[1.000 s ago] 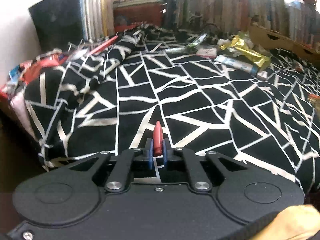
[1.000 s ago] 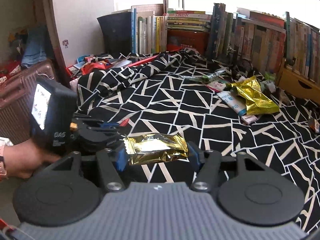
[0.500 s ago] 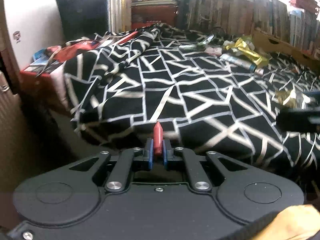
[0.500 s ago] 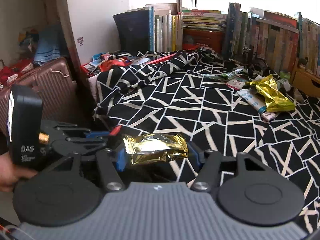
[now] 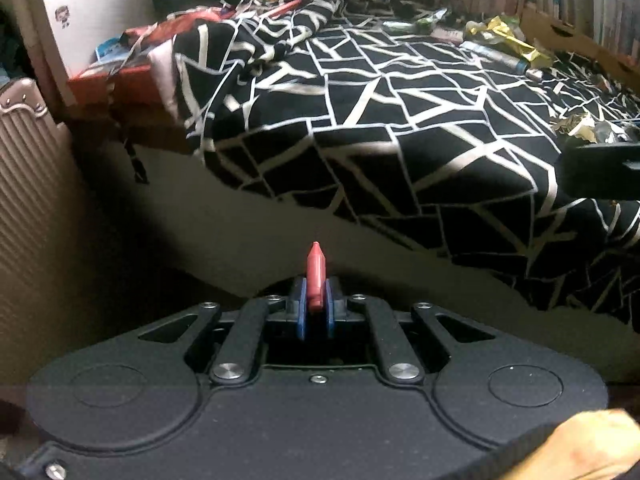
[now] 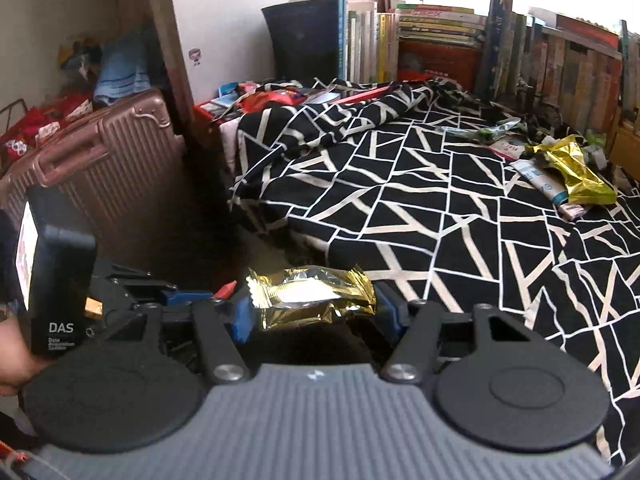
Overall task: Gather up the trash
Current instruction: 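Carry the red crayon and gold packet off the bed down toward the floor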
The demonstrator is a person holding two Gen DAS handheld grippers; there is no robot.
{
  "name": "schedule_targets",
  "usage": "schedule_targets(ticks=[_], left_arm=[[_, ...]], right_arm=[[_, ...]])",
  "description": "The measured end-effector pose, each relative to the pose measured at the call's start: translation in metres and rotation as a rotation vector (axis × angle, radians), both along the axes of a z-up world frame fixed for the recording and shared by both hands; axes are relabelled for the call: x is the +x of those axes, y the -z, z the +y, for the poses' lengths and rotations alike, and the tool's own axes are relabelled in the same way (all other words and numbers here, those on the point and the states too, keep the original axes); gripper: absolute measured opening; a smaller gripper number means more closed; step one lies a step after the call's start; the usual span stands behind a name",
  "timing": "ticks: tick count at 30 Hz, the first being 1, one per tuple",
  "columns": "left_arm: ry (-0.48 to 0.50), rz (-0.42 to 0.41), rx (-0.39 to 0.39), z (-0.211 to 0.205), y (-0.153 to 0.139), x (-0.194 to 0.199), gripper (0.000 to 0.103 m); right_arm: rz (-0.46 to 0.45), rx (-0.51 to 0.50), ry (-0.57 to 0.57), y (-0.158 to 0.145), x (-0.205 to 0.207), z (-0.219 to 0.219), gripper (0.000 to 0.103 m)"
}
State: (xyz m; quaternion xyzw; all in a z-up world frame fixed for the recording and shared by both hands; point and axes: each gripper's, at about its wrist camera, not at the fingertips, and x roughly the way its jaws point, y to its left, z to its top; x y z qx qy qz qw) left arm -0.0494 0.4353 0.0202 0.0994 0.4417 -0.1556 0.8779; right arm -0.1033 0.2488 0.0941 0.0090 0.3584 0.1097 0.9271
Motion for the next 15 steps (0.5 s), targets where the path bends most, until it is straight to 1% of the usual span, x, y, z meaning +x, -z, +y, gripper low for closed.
schedule_targets(ticks=[13, 15], left_arm=[[-0.014, 0.030, -0.010, 0.005, 0.006, 0.011, 0.009], [-0.016, 0.023, -0.005, 0.005, 0.006, 0.013, 0.013]], right_arm=[[0.022, -0.001, 0.000, 0.005, 0.002, 0.009, 0.064], [0.021, -0.001, 0.000, 0.005, 0.004, 0.010, 0.064]])
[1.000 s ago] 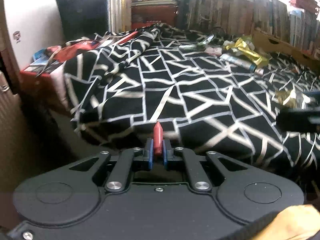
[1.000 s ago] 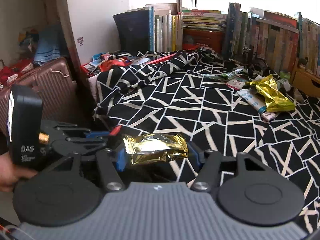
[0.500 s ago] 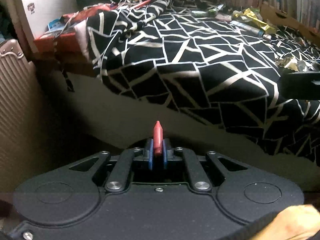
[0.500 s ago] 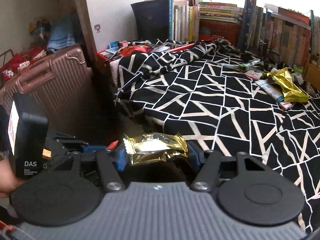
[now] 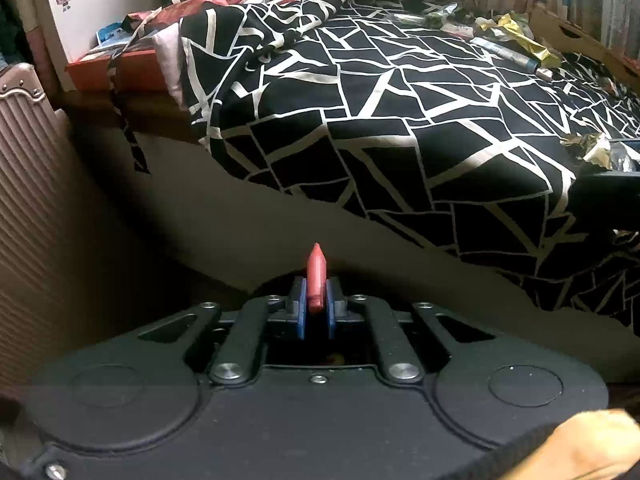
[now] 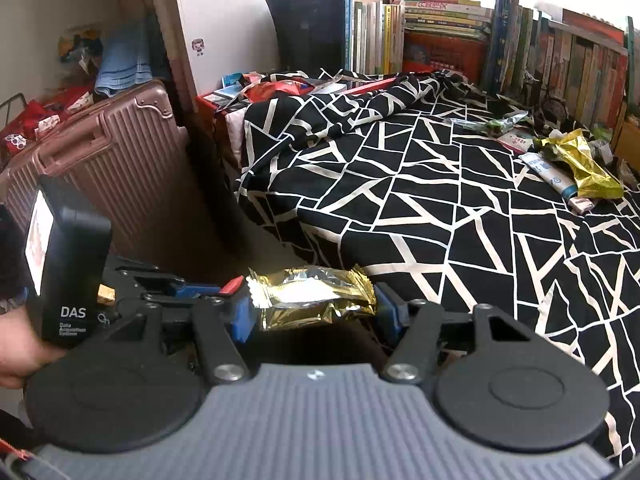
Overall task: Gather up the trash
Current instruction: 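Carry the red crayon and gold packet off the bed down toward the floor, then open the left gripper to drop the crayon while the right gripper releases the gold packet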
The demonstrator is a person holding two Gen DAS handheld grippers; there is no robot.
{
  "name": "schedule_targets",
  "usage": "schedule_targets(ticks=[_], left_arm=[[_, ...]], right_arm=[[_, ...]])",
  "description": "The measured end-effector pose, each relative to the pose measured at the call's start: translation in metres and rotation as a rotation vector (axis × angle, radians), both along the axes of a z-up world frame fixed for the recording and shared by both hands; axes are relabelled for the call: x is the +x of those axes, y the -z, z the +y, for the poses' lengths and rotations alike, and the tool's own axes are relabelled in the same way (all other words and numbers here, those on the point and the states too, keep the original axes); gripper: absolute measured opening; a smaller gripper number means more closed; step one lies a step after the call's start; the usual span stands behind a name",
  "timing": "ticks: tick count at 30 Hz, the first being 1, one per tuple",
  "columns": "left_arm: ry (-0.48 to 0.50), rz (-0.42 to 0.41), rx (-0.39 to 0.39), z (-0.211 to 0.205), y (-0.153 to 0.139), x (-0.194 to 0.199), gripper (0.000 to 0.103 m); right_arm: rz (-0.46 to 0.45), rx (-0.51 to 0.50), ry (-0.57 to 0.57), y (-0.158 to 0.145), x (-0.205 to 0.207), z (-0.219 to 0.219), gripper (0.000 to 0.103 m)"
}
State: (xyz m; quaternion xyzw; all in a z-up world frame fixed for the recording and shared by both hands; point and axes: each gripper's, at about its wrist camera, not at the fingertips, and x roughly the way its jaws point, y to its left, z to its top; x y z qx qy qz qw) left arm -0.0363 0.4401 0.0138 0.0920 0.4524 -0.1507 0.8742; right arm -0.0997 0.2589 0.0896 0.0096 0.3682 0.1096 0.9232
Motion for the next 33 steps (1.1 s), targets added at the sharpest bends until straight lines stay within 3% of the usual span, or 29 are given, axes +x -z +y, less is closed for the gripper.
schedule_targets(ticks=[8, 22, 30, 32, 33], left_arm=[[-0.022, -0.020, 0.021, 0.002, 0.000, 0.007, 0.028], [-0.168, -0.003, 0.040, 0.048, 0.001, 0.012, 0.031], [-0.193, -0.007, 0.036, 0.053, 0.000, 0.005, 0.031], [-0.187, -0.011, 0.040, 0.052, -0.001, 0.003, 0.031], [-0.188, -0.010, 0.038, 0.053, -0.001, 0.002, 0.031]], right_arm=[[0.019, 0.000, 0.017, 0.003, 0.005, 0.001, 0.064], [0.053, 0.002, -0.052, 0.014, 0.021, 0.013, 0.064], [0.067, -0.012, -0.120, 0.023, 0.034, 0.035, 0.064], [0.075, -0.014, -0.122, 0.025, 0.039, 0.039, 0.068], [0.083, -0.017, -0.121, 0.026, 0.041, 0.041, 0.076]])
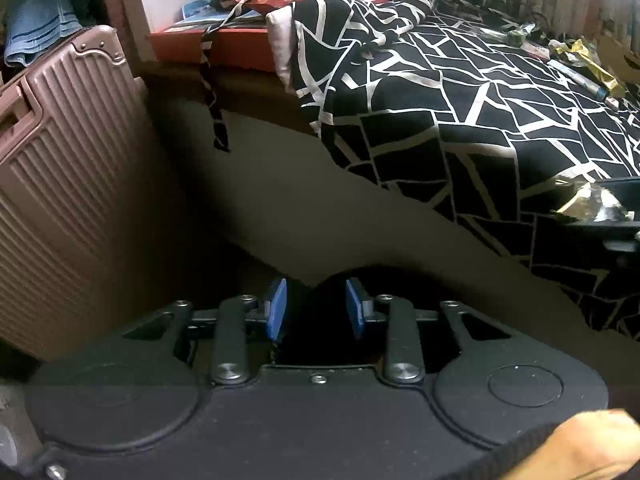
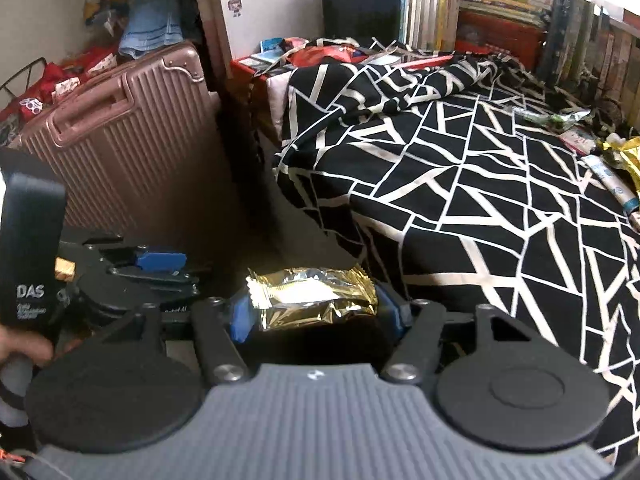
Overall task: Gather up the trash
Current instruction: 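Open the left gripper to drop the crayon while the right gripper releases the gold packet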
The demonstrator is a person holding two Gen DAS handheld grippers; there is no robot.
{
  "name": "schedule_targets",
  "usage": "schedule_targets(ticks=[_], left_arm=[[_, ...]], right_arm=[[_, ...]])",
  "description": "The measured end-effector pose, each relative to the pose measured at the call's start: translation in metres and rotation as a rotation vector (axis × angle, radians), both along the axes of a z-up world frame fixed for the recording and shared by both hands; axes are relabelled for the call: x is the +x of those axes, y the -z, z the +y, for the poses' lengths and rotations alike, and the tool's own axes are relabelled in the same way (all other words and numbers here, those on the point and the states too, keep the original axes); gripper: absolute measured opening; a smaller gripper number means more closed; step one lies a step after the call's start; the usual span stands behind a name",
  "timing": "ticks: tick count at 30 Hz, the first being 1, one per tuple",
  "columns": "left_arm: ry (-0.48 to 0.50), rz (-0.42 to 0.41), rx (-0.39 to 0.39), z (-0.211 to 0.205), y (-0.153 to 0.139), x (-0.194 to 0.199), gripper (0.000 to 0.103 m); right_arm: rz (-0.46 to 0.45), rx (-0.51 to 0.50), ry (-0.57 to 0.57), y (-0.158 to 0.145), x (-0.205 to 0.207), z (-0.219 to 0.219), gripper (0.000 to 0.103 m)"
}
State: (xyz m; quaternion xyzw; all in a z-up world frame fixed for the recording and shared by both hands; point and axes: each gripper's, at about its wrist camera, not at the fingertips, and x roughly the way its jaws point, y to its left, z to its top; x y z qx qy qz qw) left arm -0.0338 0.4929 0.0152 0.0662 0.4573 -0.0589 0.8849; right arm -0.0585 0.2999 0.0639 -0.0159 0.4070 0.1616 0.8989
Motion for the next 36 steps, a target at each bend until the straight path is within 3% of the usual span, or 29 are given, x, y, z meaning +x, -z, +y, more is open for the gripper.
schedule_targets(ticks=[4, 9, 24, 28, 31, 36], left_arm=[[-0.015, -0.001, -0.001, 0.004, -0.001, 0.000, 0.031], [-0.028, 0.004, 0.000, 0.010, 0.000, 0.002, 0.031], [0.020, -0.018, 0.008, 0.003, -0.008, 0.004, 0.032], [0.038, -0.048, -0.024, 0.000, -0.026, 0.006, 0.036], [0.068, -0.083, -0.050, -0.002, -0.047, 0.008, 0.039], [0.139, -0.140, -0.060, -0.011, -0.085, 0.010, 0.040]], right_arm=[[0.001, -0.032, 0.025, 0.003, 0.006, 0.004, 0.087], [-0.006, -0.052, 0.026, 0.005, 0.006, 0.005, 0.092], [-0.019, -0.033, 0.100, -0.004, 0.003, -0.010, 0.093], [-0.036, -0.039, 0.119, -0.016, 0.001, -0.016, 0.095], [-0.074, -0.020, 0.144, -0.031, -0.002, -0.024, 0.103], [-0.111, 0.016, 0.167, -0.058, -0.004, -0.040, 0.103]])
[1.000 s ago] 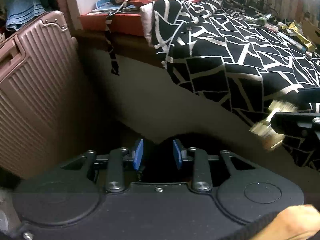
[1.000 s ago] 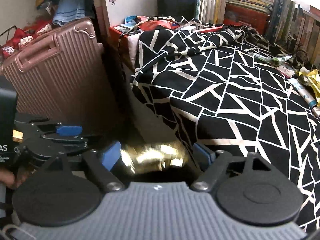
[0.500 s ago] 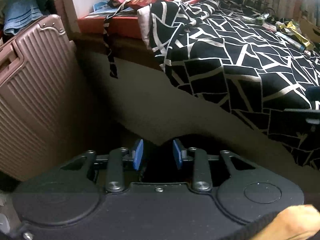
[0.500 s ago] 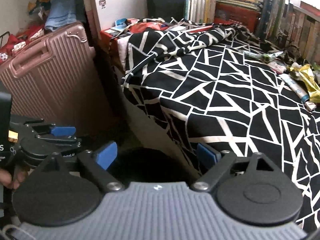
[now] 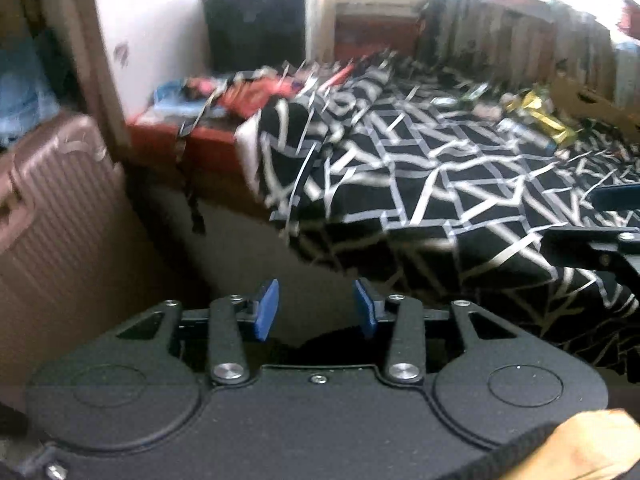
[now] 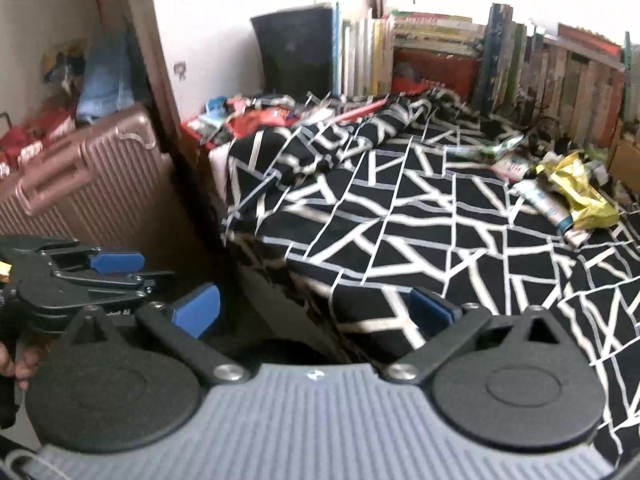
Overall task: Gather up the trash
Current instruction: 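Open the left gripper to drop the crayon while the right gripper releases the gold packet, then swing both tools back over the cluttered bed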
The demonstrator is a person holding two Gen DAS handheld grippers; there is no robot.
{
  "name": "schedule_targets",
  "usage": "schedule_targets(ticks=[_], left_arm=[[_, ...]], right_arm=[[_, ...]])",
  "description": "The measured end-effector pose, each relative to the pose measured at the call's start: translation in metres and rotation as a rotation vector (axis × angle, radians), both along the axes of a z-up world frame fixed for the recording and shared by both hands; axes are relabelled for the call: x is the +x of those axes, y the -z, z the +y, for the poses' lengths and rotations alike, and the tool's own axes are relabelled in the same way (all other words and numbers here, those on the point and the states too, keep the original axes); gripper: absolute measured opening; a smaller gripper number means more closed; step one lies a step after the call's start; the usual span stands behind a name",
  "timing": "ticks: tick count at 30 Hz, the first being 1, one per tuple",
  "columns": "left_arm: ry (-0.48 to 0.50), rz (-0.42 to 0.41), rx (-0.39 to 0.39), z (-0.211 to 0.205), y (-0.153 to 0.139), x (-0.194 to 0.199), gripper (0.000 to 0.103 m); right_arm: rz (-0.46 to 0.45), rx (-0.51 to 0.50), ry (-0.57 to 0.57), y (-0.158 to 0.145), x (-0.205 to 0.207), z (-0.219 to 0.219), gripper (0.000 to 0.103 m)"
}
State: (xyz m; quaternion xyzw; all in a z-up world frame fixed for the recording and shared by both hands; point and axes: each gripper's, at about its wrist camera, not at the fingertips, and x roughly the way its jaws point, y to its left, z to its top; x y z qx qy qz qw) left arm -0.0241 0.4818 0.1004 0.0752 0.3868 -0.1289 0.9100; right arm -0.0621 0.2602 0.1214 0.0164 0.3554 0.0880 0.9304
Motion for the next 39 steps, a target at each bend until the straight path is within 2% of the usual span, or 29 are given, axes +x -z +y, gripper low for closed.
schedule_targets(ticks=[8, 11, 15, 22, 26, 35, 39], left_arm=[[0.156, -0.057, -0.017, -0.028, -0.059, 0.000, 0.040], [0.219, -0.049, -0.029, -0.041, -0.077, 0.000, 0.040], [0.286, -0.083, -0.048, -0.061, -0.107, 0.003, 0.040], [0.382, -0.178, -0.091, -0.100, -0.173, 0.020, 0.043], [0.459, -0.281, -0.096, -0.129, -0.208, 0.034, 0.045], [0.480, -0.451, -0.201, -0.200, -0.266, 0.072, 0.045], [0.453, -0.489, -0.213, -0.234, -0.273, 0.099, 0.049]], right_arm=[[-0.058, -0.022, 0.018, -0.046, 0.000, -0.019, 0.103], [-0.105, -0.043, 0.006, -0.067, -0.001, -0.024, 0.103], [-0.166, -0.060, 0.011, -0.101, -0.002, -0.035, 0.103], [-0.248, -0.061, 0.061, -0.159, 0.002, -0.073, 0.103], [-0.309, -0.060, 0.098, -0.187, 0.012, -0.105, 0.103], [-0.418, -0.063, 0.193, -0.233, 0.047, -0.190, 0.103], [-0.437, -0.106, 0.248, -0.242, 0.061, -0.223, 0.103]])
